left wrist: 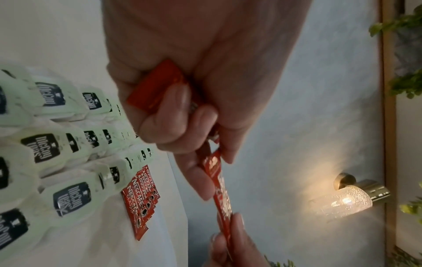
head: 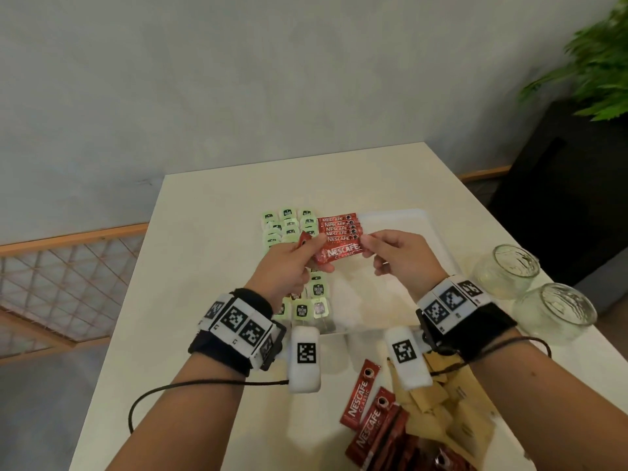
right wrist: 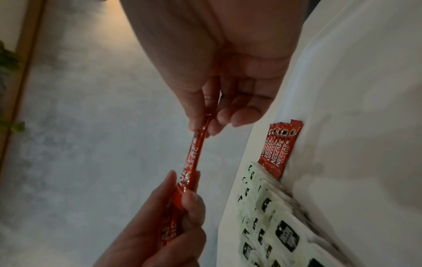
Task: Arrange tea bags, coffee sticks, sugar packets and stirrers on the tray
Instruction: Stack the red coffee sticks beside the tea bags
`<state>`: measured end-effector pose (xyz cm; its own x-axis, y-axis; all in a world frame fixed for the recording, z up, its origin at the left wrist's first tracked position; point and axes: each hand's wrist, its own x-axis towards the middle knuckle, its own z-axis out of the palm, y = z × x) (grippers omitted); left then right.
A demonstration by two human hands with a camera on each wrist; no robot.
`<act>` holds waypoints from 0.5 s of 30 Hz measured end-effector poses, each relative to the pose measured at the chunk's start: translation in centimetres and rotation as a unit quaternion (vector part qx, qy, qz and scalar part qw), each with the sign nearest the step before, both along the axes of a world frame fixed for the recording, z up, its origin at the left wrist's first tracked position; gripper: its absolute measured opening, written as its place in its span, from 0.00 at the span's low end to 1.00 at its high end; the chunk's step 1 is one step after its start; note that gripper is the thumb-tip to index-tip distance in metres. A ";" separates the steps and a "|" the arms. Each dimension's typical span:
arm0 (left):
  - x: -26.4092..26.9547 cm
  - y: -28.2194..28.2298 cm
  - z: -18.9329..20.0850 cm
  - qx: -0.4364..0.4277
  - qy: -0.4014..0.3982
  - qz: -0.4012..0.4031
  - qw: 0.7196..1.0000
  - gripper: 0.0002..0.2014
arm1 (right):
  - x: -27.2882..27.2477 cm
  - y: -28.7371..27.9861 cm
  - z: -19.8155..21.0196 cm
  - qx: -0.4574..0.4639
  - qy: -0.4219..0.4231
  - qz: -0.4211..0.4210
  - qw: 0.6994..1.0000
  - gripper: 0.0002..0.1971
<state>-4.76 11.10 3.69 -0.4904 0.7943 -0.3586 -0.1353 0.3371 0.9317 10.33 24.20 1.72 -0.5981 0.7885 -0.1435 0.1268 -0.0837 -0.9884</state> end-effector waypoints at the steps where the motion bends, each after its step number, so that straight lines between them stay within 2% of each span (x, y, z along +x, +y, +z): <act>1: 0.1 -0.2 0.1 0.005 0.006 -0.002 1.000 0.17 | 0.3 -0.1 0.0 -0.006 0.003 -0.009 1.000 0.09; 4: 0.6 -0.6 0.2 0.003 0.068 -0.014 0.998 0.13 | 0.8 -0.4 0.1 -0.028 0.012 -0.013 0.999 0.07; 7: 0.9 -0.6 0.2 -0.003 0.122 0.004 0.993 0.11 | 1.0 -0.5 1.0 -0.056 0.010 0.021 0.998 0.07; 12: 2.3 -0.3 1.0 0.012 0.204 -0.048 0.978 0.11 | 0.7 -0.3 3.5 0.005 -0.074 0.123 0.990 0.10; 15: 2.9 0.0 1.1 0.029 0.236 -0.052 0.970 0.10 | 0.5 -0.1 4.2 0.020 -0.102 0.151 0.983 0.08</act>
